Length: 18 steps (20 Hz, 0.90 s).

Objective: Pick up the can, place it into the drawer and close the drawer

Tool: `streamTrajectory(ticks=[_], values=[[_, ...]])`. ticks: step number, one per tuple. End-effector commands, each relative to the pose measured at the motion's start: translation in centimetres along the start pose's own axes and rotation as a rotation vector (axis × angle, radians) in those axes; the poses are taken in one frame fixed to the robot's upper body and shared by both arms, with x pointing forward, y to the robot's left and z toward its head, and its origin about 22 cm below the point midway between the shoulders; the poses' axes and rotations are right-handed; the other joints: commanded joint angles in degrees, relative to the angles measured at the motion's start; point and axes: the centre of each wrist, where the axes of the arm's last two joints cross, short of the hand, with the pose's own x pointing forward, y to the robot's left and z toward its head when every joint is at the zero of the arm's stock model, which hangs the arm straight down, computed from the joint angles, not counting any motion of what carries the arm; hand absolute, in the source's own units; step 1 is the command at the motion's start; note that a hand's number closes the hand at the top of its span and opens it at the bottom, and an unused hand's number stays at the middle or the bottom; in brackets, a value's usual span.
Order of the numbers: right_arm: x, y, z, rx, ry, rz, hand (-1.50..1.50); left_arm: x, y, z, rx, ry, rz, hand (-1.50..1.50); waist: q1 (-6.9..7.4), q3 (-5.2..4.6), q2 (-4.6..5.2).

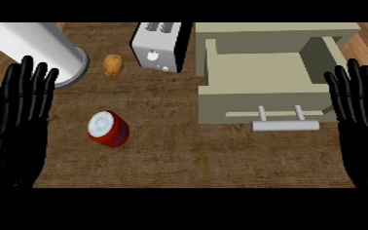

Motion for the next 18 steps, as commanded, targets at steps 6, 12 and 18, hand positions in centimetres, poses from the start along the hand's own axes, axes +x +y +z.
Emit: streamTrajectory(ticks=[6, 12, 18], values=[[0.0, 1.4, -0.4, 0.061, -0.040, -0.065, -1.50, -0.1, -2.3, -1.1, -0.752, -0.083, 0.395, -1.50, -3.19, -1.73, 2.15], [-2.3, -1.6, 2.5, -0.188, 0.255, 0.007, -1.50, -2.2, 7.9, -1.9, -0.947, 0.220, 0.241, -1.50, -1.26, -1.34, 1.82], [-0.2, -4.5, 3.7, -0.189, 0.259, 0.022, -1.50, -2.4, 17.5, -4.9, -0.987, 0.214, 0.296, -1.50, -0.86, -1.28, 1.54]])
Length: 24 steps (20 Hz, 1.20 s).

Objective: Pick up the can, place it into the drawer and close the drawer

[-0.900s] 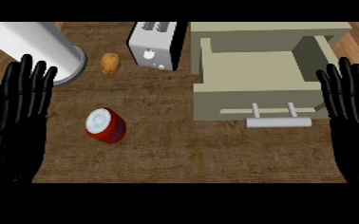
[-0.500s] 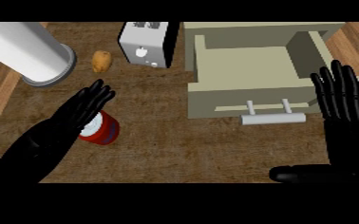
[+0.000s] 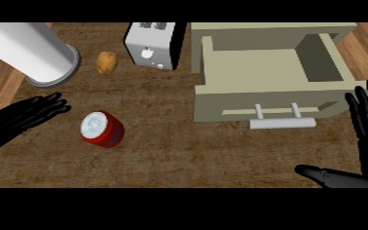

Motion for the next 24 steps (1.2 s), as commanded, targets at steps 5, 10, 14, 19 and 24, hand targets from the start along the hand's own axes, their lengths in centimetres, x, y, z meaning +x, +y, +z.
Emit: streamTrajectory(ticks=[5, 10, 14, 19, 24], values=[[0.5, -3.9, 1.9, -0.021, 0.021, 0.003, -1.50, 2.4, 6.5, 5.7, -0.072, 0.006, 0.042, -1.50, 0.91, 0.07, -0.27], [-1.5, -3.7, 3.9, -0.013, 0.026, 0.018, -1.50, 1.9, 7.7, 4.4, -0.035, 0.050, 0.109, -1.50, 0.89, 0.12, -0.26], [-0.9, -4.9, 3.6, -0.006, 0.013, -0.007, -1.50, 1.9, 9.4, 5.3, -0.014, 0.071, 0.169, -1.50, 0.76, 0.11, -0.22], [-1.2, -5.7, 6.1, -0.020, 0.010, 0.000, -1.50, 0.6, 9.0, 4.2, -0.013, 0.110, 0.276, -1.50, 0.47, 0.15, -0.29], [0.0, -9.0, 6.7, -0.015, 0.021, 0.001, -1.50, -1.4, 8.5, 3.2, -0.041, 0.142, 0.331, -1.50, 0.74, 0.11, -0.34]])
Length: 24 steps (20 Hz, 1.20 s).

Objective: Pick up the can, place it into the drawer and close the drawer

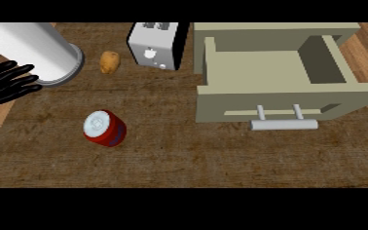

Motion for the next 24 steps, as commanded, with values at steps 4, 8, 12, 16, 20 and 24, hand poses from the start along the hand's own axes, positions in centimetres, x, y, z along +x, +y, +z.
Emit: streamTrajectory(ticks=[4, 8, 12, 16, 20, 24], values=[[-1.5, -3.0, 1.1, 0.004, -0.010, -0.011, -1.50, -2.0, -0.4, -2.8, -0.050, 0.068, 0.065, -1.50, 0.32, 0.01, -0.03], [-0.1, -2.0, 2.1, -0.010, -0.006, -0.007, -1.50, -2.9, 0.3, -4.3, -0.042, 0.065, 0.053, -1.50, 0.24, -0.04, 0.01], [0.6, -3.1, 0.7, -0.008, -0.006, 0.005, -1.50, -3.9, -1.6, -5.7, -0.041, 0.089, 0.052, -1.50, 0.69, -0.02, -0.04], [0.1, -2.0, 2.3, -0.003, 0.006, 0.011, -1.50, -6.8, -1.6, -6.4, -0.035, 0.115, 0.020, -1.50, 0.49, -0.06, 0.00], [1.4, -2.8, 1.7, -0.002, -0.010, 0.004, -1.50, -8.6, -2.3, -8.4, -0.015, 0.102, 0.012, -1.50, 0.44, -0.07, 0.01], [-0.4, -3.7, 2.2, -0.003, 0.010, -0.004, -1.50, -10.2, -1.7, -7.6, 0.022, 0.128, 0.026, -1.50, 0.48, -0.04, 0.03]])
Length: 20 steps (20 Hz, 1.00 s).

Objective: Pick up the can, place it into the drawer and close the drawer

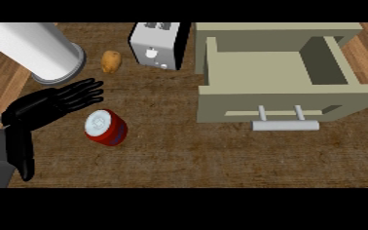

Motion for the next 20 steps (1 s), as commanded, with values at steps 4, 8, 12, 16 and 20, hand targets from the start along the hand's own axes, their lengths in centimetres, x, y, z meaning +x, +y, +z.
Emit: streamTrajectory(ticks=[4, 8, 12, 16, 20], values=[[0.0, 0.1, 0.3, 0.012, -0.008, -0.013, -1.50, -3.7, 0.2, -1.7, 0.032, 0.019, -0.007, -1.50, -0.20, -0.02, 0.10], [0.2, -0.5, -0.5, 0.009, 0.000, -0.013, -1.50, -4.9, 2.2, 1.0, 0.086, 0.021, 0.002, -1.50, -0.62, -0.09, 0.35], [0.3, -1.3, 1.4, -0.002, -0.002, -0.018, -1.50, -5.6, 1.9, -0.4, 0.097, 0.024, -0.029, -1.50, -0.43, -0.03, 0.14], [0.3, -0.3, 0.8, 0.029, -0.014, -0.010, -1.50, -6.8, 2.7, 0.3, 0.127, 0.042, -0.043, -1.50, -0.97, -0.13, 0.43], [0.1, -0.3, 1.6, 0.028, -0.005, -0.011, -1.50, -9.2, 2.0, 0.2, 0.145, 0.050, -0.028, -1.50, -1.28, -0.16, 0.50]])
